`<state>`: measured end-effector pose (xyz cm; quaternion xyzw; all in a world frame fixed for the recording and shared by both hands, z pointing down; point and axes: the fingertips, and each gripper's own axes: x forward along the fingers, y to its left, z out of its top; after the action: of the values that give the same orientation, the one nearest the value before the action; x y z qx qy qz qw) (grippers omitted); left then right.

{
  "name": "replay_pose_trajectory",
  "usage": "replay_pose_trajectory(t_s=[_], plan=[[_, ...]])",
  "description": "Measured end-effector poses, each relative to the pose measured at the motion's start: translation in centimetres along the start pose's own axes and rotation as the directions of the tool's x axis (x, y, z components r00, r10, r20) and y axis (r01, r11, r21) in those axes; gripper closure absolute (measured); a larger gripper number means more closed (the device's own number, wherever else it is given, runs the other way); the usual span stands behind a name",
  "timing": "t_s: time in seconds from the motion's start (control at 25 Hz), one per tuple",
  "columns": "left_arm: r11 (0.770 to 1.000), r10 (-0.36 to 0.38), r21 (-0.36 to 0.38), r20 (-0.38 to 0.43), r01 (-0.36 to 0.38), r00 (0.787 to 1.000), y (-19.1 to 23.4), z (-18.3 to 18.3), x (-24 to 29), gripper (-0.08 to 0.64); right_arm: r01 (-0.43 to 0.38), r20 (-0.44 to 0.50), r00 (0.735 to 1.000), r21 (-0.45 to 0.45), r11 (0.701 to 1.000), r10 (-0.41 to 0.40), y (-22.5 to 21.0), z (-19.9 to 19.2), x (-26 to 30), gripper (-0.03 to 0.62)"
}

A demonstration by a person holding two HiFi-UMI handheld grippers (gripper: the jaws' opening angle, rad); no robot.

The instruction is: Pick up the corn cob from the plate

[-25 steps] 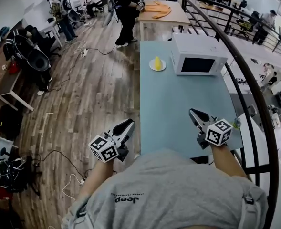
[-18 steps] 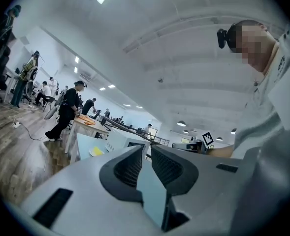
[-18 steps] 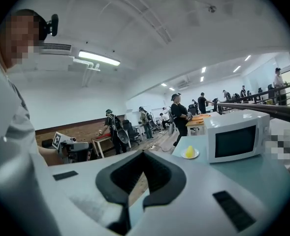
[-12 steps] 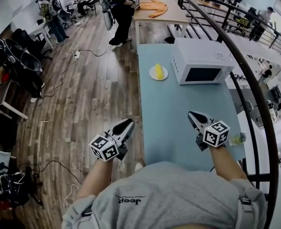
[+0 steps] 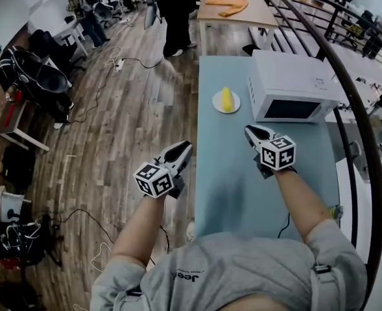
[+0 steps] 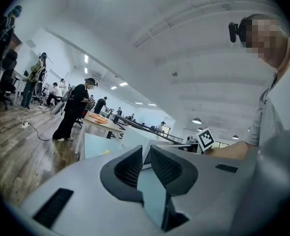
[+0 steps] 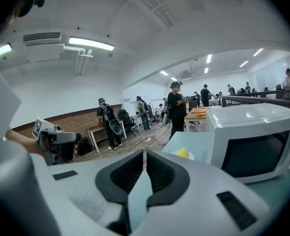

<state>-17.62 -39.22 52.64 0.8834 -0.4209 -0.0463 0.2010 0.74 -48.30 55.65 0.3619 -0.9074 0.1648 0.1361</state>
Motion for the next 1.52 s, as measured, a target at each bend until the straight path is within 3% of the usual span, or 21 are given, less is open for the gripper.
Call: replay_pose_trajectory(t_s=[0.12,0.28,0.52,0.72,0.96,1.2,1.52], plan=[[1.000,0.004,0.005,-0.006,-0.004,1.000,2.9,0.4,2.4,0.492,0.031,-0.014,0.999,-0.009,0.999,-0.031,-1.9,0.6,4.5,0.576],[1.000,0.010,-0.006,-0.010,-0.010,1.000,7.4,0.0,5.9,0.492,0.093,-0.054,0.994,0.018,0.996,-0.092,-5.3,0.3,11.1,0.521],[0.999,0.030,-0.026,-0.025,-0.031,0.999,13.4,-2.1,10.0,0.492,0.210,-0.122,0.972,0.049,0.977,-0.203,-10.5,-1.3,19.4,0.468],[1.000,0.022,-0.014,-0.040,-0.022,0.999,16.8,-4.2,13.9,0.492,0.263,-0.171,0.954,0.089,0.961,-0.245,-14.7,-2.9,24.3,0.424],[1.000,-0.006,-0.021,-0.033,0.005,0.999,18.8,-6.6,18.2,0.492,0.313,-0.236,0.930,0.113,0.943,-0.281,-18.6,-5.6,27.8,0.357],[0.999,-0.042,-0.032,-0.005,0.042,0.999,19.3,-7.3,21.4,0.492,0.305,-0.299,0.918,0.119,0.945,-0.259,-19.9,-6.9,30.1,0.287],[0.995,-0.077,-0.053,0.040,0.079,0.996,19.7,-7.2,22.9,0.492,0.284,-0.388,0.893,0.091,0.954,-0.229,-19.8,-9.0,32.2,0.267]])
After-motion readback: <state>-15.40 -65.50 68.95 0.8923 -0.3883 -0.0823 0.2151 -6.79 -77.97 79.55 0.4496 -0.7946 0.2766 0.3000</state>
